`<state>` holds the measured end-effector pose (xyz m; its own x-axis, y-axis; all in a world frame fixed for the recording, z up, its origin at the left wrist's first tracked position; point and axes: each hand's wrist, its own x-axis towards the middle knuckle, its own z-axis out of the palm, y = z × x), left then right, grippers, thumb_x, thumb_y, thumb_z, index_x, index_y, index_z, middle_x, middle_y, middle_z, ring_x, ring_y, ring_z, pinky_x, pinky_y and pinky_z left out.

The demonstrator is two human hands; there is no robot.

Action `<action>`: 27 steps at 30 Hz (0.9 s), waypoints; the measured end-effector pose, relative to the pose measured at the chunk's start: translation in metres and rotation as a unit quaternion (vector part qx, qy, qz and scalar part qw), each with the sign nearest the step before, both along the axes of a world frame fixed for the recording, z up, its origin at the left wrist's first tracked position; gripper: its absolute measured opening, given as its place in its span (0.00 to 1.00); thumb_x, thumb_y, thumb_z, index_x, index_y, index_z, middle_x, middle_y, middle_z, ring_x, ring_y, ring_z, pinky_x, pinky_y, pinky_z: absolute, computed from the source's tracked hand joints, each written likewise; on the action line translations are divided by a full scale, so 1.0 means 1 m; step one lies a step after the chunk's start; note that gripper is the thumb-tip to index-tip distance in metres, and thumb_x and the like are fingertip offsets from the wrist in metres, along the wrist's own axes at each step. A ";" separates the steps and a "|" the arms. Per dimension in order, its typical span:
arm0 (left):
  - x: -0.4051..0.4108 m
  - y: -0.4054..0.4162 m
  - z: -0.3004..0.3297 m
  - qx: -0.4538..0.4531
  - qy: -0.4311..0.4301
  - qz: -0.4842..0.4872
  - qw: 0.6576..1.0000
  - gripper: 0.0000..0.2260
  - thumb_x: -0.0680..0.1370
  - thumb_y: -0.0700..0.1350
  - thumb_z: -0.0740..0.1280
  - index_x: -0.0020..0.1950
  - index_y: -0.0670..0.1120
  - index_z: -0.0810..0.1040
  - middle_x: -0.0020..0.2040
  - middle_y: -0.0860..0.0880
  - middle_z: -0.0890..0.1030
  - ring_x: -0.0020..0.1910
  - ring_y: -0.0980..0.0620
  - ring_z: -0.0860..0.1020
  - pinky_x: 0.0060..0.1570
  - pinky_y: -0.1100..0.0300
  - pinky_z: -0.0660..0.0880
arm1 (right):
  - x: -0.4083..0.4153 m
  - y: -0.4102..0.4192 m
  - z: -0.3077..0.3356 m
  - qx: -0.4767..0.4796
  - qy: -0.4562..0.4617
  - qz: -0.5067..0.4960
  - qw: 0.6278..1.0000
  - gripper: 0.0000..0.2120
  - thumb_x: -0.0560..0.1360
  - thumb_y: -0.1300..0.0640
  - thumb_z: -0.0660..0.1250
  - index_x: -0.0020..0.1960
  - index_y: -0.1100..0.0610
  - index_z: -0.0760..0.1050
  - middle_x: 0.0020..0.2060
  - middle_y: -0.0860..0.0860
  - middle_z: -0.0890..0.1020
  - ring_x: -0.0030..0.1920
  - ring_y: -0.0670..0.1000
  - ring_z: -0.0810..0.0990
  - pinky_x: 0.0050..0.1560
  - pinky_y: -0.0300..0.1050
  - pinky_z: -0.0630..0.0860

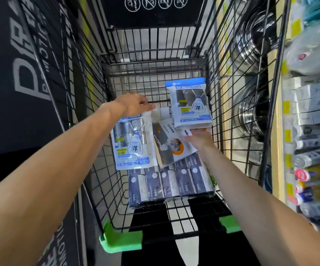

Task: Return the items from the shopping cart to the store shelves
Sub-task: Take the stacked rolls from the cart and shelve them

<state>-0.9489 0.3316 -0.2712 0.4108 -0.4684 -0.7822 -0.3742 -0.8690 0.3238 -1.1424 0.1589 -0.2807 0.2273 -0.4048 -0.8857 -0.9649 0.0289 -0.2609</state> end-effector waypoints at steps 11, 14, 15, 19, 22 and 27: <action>-0.008 -0.005 0.004 -0.004 -0.053 0.008 0.999 0.27 0.79 0.66 0.60 0.67 0.46 0.68 0.56 0.44 0.77 0.59 0.40 0.76 0.54 0.49 0.72 | -0.025 0.031 0.006 -0.006 -0.113 -0.033 0.993 0.19 0.72 0.71 0.71 0.62 0.62 0.77 0.55 0.56 0.83 0.54 0.53 0.81 0.59 0.46 0.76; -0.013 -0.010 0.009 -0.017 -0.065 0.003 0.998 0.29 0.78 0.63 0.64 0.73 0.47 0.66 0.64 0.44 0.76 0.63 0.42 0.75 0.59 0.48 0.73 | -0.046 0.028 0.010 -0.219 0.008 0.165 0.962 0.09 0.74 0.52 0.70 0.50 0.57 0.78 0.46 0.53 0.82 0.46 0.57 0.82 0.48 0.49 0.80; -0.014 -0.011 0.010 -0.016 -0.059 0.003 0.998 0.30 0.78 0.62 0.65 0.74 0.47 0.65 0.66 0.44 0.75 0.64 0.42 0.75 0.61 0.47 0.73 | -0.055 0.026 0.012 -0.216 0.061 0.198 0.954 0.13 0.73 0.48 0.68 0.49 0.58 0.76 0.45 0.54 0.81 0.46 0.57 0.81 0.47 0.49 0.80; -0.013 -0.011 0.008 -0.020 -0.042 0.003 0.999 0.30 0.76 0.60 0.69 0.73 0.47 0.66 0.67 0.44 0.75 0.63 0.42 0.75 0.60 0.47 0.74 | -0.071 0.019 0.023 -0.042 0.180 0.142 0.972 0.26 0.74 0.48 0.70 0.64 0.63 0.71 0.47 0.55 0.76 0.49 0.57 0.78 0.49 0.45 0.74; -0.012 -0.009 0.012 -0.031 -0.033 0.013 0.999 0.28 0.76 0.57 0.71 0.72 0.47 0.67 0.64 0.44 0.77 0.57 0.44 0.75 0.55 0.50 0.73 | -0.063 0.010 0.031 0.043 0.169 0.093 0.980 0.32 0.69 0.50 0.77 0.67 0.66 0.73 0.45 0.58 0.78 0.42 0.58 0.77 0.60 0.51 0.76; -0.014 -0.010 0.018 -0.034 -0.030 0.026 0.999 0.32 0.77 0.54 0.71 0.77 0.46 0.63 0.70 0.43 0.73 0.67 0.42 0.73 0.63 0.49 0.70 | -0.046 0.009 0.059 0.078 0.111 0.047 0.990 0.36 0.62 0.54 0.81 0.66 0.63 0.73 0.64 0.58 0.76 0.61 0.58 0.76 0.57 0.48 0.75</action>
